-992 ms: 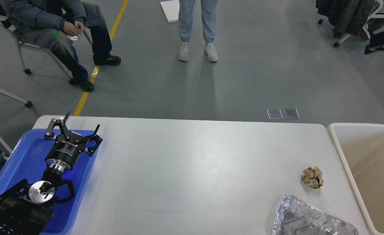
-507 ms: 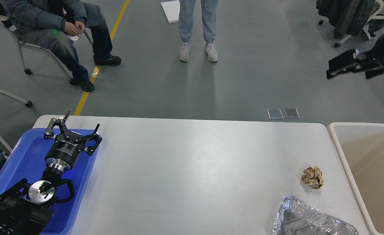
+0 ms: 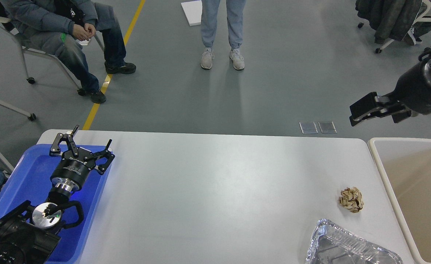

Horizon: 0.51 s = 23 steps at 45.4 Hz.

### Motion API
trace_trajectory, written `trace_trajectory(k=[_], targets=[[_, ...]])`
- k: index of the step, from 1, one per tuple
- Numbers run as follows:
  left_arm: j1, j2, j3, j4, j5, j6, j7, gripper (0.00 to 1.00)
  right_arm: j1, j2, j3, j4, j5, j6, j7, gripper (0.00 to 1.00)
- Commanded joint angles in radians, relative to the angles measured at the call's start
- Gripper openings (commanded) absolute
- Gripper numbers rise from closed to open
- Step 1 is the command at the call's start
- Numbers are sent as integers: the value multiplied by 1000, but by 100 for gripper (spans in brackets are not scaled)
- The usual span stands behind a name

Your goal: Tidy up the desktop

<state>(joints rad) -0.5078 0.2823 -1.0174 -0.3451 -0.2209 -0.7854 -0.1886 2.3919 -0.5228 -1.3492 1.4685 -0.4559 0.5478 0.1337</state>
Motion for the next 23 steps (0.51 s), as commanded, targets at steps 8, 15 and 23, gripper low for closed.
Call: trace_trajectory(k=[8,15,23], targets=[[0,0,0,0,0,0,0,100,-3,64,-160,133,68,3,0,100],[0,0,0,0,0,0,0,100,-5,58,-188,147,68,9,0,100],[0,0,0,0,0,0,0,100,-2,52,-192,161,68,61,0,100]])
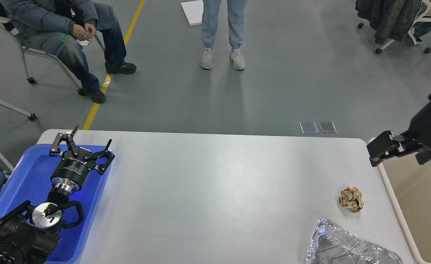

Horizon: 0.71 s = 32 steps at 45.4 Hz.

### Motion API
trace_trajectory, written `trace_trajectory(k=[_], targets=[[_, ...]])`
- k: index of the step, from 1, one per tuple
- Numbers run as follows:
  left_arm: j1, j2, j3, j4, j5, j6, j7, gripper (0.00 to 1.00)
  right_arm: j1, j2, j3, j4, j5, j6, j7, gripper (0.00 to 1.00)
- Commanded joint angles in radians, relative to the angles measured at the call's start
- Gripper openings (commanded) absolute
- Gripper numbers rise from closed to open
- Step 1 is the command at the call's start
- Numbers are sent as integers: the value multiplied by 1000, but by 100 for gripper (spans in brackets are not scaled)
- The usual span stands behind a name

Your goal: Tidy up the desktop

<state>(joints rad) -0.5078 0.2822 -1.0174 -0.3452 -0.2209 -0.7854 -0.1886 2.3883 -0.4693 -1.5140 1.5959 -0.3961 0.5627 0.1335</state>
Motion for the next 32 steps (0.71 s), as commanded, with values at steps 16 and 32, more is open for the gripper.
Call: trace_trajectory(k=[16,32], targets=[[0,0,0,0,0,0,0,100,3,-5,9,36,10,83,0,100],[0,0,-1,0,-1,0,0,100,5,-14,26,35,10,77,0,100]])
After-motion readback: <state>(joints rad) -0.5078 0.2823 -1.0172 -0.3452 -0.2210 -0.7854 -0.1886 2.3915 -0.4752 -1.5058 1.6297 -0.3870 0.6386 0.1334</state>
